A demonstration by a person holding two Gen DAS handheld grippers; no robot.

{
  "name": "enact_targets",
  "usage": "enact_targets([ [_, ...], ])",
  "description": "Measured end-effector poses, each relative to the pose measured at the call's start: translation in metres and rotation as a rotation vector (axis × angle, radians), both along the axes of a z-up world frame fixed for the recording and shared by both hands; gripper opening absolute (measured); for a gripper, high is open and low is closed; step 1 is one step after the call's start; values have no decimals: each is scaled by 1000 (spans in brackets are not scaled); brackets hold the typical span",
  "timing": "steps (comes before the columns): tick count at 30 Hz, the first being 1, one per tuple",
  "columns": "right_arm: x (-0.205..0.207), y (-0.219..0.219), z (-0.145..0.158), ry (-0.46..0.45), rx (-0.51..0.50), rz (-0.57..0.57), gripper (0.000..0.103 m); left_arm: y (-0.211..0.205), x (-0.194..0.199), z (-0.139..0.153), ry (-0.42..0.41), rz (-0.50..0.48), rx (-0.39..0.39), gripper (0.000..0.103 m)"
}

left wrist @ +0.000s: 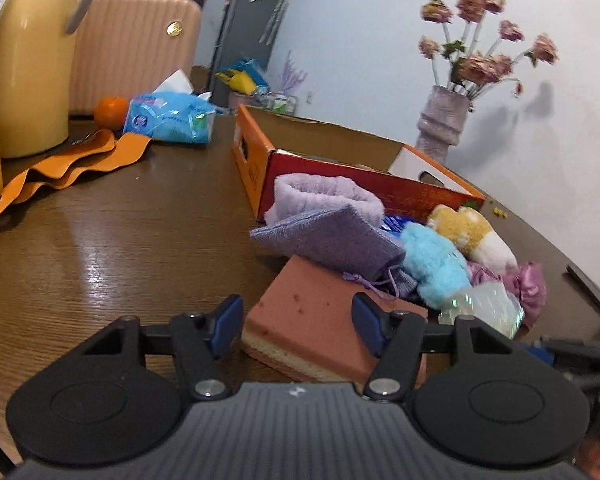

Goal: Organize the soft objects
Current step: 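Grasp the pink-and-yellow sponge block with the right tool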

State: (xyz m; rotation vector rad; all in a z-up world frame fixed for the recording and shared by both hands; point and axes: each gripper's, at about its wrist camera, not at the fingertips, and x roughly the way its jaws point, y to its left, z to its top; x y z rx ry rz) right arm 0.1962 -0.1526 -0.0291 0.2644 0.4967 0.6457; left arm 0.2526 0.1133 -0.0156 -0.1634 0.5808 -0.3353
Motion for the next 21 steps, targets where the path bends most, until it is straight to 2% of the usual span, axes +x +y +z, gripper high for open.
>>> enact_targets([
  [3,-2,-7,1,-13,21,-17,46,1,-5,1,0,4,-5,56],
  [6,1,-7,-1,21,60,-6,46,0,-18,4,18,29,-16,50],
  [11,-5,-1,-5,45,93,55,46,-19,-57,2,52,105,-101,50],
  [14,-11,-11,-4,37,44,32,43,-27,-79,2,75,101,-207,50],
  [17,-17,-33,-4,50,31,-8,39,-36,-96,-1,100,36,-311,50],
  [19,-22,-46,-6,50,14,-26,37,-51,-105,0,94,-30,-281,50],
  [21,-24,-55,-8,61,25,-34,37,-59,-110,2,51,-36,-215,50],
])
